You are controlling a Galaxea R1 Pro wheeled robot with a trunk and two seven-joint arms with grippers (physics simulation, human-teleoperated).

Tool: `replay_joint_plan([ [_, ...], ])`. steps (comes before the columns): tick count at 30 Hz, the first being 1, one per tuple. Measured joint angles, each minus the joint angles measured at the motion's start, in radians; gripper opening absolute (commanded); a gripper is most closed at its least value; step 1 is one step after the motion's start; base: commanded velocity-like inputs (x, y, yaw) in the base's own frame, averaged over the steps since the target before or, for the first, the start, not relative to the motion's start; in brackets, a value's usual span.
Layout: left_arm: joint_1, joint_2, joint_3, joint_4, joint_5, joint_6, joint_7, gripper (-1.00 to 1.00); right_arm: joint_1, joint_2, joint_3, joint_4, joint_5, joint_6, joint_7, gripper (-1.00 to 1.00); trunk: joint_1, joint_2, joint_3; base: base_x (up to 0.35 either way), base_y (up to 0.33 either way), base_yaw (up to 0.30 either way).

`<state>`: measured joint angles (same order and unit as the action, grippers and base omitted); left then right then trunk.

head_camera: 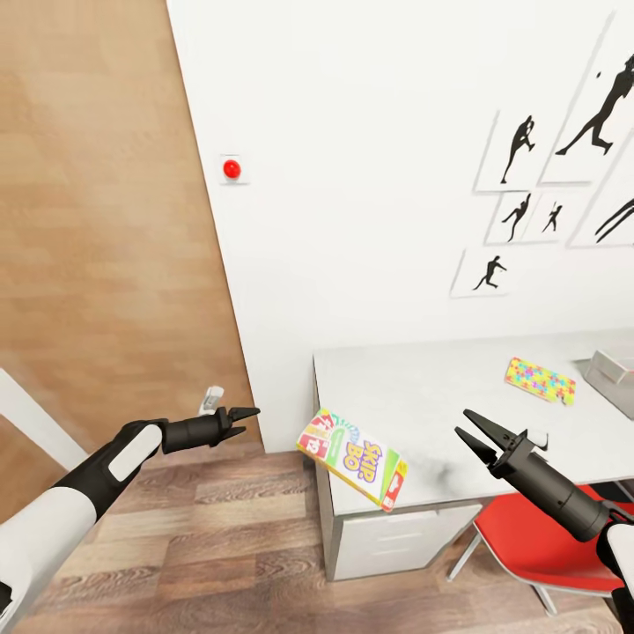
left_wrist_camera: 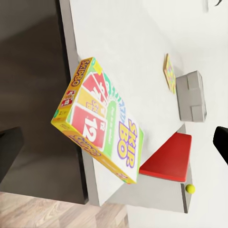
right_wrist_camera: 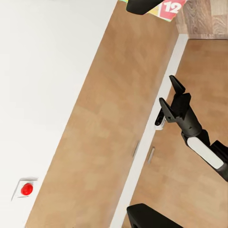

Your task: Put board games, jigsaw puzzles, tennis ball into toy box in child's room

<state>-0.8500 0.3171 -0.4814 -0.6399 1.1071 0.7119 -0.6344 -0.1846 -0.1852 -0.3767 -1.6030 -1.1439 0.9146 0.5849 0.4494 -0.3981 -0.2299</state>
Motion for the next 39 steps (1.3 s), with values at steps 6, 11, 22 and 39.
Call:
replay_joint_plan([
  [6,0.0,0.001,0.0,0.0,0.0,0.0,0.0,1.0,0.0,0.0,0.001,0.0,0.0,0.0,0.0,1.0,0.0,0.0,0.01,0.0,0.0,0.0],
  [11,0.0,0.0,0.001,0.0,0.0,0.0,0.0,1.0,0.0,0.001,0.001,0.0,0.0,0.0,0.0,1.0,0.0,0.0,0.018,0.0,0.0,0.0],
  [22,0.0,0.0,0.0,0.0,0.001,0.0,0.0,1.0,0.0,0.001,0.001,0.0,0.0,0.0,0.0,1.0,0.0,0.0,0.037,0.0,0.0,0.0],
  [39,0.0,0.0,0.0,-0.001,0.001,0.0,0.0,1.0,0.0,0.001,0.022,0.0,0.0,0.0,-0.002,1.0,0.0,0.0,0.065,0.0,0.0,0.0],
])
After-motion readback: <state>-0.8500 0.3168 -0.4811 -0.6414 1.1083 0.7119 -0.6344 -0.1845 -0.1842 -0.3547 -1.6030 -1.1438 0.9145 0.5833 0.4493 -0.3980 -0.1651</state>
